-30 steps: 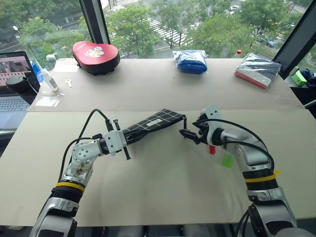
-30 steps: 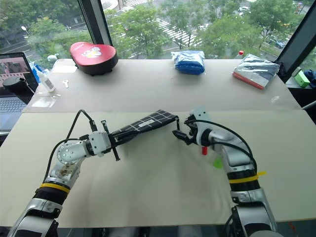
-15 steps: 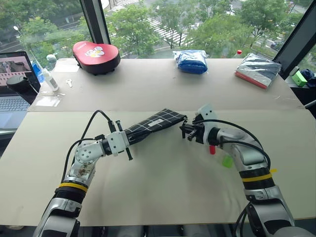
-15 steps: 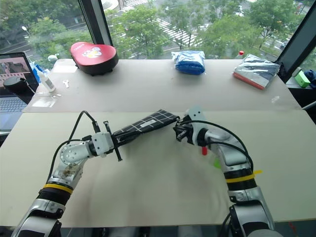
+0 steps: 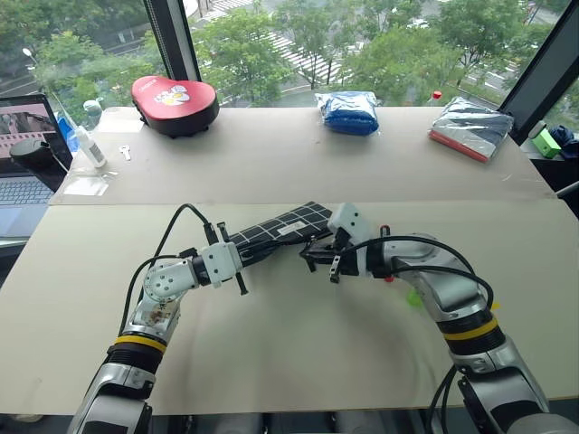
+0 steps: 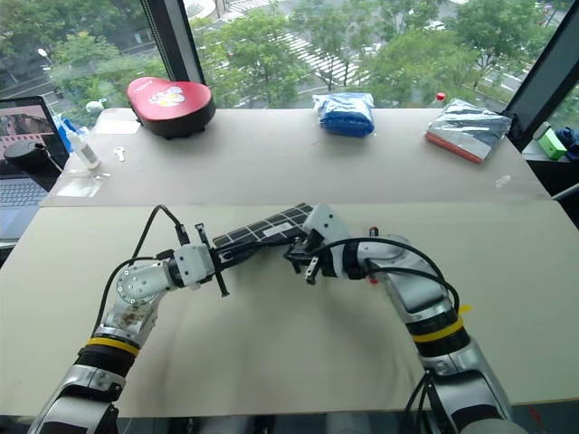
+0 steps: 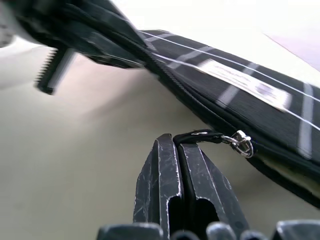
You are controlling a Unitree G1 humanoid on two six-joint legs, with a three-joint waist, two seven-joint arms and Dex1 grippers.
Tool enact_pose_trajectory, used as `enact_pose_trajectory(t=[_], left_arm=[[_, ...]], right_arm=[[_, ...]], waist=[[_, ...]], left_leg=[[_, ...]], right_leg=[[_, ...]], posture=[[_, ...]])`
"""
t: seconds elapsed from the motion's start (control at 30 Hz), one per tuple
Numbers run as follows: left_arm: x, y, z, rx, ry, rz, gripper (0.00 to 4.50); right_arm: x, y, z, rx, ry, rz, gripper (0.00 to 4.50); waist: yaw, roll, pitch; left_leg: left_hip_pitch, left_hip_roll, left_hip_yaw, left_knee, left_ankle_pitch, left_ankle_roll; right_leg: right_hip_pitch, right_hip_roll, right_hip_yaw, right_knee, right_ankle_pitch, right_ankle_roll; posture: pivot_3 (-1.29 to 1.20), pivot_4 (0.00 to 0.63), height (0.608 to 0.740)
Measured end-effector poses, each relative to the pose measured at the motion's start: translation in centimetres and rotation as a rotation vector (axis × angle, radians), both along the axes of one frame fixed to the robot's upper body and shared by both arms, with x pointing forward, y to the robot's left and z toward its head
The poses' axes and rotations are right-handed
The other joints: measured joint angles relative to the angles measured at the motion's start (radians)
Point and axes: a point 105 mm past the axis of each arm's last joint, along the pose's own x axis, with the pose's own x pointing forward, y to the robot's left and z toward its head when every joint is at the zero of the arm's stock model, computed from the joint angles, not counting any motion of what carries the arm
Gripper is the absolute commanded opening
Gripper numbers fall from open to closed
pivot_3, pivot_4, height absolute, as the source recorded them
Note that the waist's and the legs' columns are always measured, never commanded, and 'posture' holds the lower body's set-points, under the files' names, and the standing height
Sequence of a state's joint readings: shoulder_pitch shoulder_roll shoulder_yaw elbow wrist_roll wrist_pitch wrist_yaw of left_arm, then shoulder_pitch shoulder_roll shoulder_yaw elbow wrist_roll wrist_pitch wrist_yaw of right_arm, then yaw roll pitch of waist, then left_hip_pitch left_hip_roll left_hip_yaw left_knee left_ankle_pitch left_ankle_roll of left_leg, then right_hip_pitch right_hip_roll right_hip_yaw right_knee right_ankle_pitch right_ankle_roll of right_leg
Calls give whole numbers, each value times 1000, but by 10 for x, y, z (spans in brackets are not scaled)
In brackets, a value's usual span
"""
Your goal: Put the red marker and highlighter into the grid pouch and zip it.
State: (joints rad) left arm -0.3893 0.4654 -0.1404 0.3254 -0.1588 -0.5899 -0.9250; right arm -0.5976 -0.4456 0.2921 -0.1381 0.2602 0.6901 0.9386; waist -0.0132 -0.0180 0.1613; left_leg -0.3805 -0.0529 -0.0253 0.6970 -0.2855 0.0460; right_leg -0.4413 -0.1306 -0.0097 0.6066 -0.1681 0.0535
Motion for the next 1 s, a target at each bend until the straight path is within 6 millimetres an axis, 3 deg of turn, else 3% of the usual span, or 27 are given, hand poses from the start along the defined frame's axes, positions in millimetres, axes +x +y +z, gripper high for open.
enact_pose_trajectory(t=[0.2,0.37,0.5,0.57,0.63,0.7,0.83,0.9,1.0], left_arm=[[3,-1,4,-4,-9,1,0],[4,-1,5,-7,-13,3,0],[4,-1,5,-7,-13,3,0],[4,-1,5,-7,-12,3,0],[2,-2,5,-10,-12,-2,0],[0,-3,2,-12,-5,-5,0],[-1,-4,0,-15,4,-9,0],[-2,-6,-1,-14,5,-20,0],[-4,-9,-3,-13,12,-42,0]], right_arm=[[-2,26,7,42,-3,60,18],[8,27,3,58,24,13,1415],[20,3,7,63,28,-76,2821],[18,-12,14,93,66,-110,2821],[1,-27,21,136,115,-79,2821],[-29,-46,29,163,136,-23,2821],[-55,-73,48,167,62,-40,2821],[-57,-93,47,128,40,-154,2821],[-42,-127,41,88,38,-429,2821]], waist=[[0,0,0],[2,0,0],[2,0,0],[2,0,0],[4,0,0],[10,0,0],[10,0,0],[15,0,0],[20,0,0]], left_leg=[[0,0,0,0,1,-2],[0,0,-1,0,1,-2],[-1,-1,-1,0,1,-2],[-1,0,-1,0,1,-2],[-2,0,-2,0,1,-1],[-3,0,-2,0,0,1],[-2,0,-1,0,-2,2],[-1,0,-1,0,-2,2],[-1,0,0,0,-1,2]], right_leg=[[0,0,0,0,0,0],[0,0,0,0,0,0],[0,0,0,0,0,0],[0,0,0,0,0,0],[0,0,-1,-2,0,0],[0,0,-2,-5,0,0],[2,0,-1,-12,0,0],[3,0,-1,-12,0,0],[3,0,-1,-11,1,-1]], posture=[[0,150,740],[0,150,740],[0,150,740],[0,150,740],[0,150,740],[0,150,740],[0,150,740],[0,150,740],[0,150,740]])
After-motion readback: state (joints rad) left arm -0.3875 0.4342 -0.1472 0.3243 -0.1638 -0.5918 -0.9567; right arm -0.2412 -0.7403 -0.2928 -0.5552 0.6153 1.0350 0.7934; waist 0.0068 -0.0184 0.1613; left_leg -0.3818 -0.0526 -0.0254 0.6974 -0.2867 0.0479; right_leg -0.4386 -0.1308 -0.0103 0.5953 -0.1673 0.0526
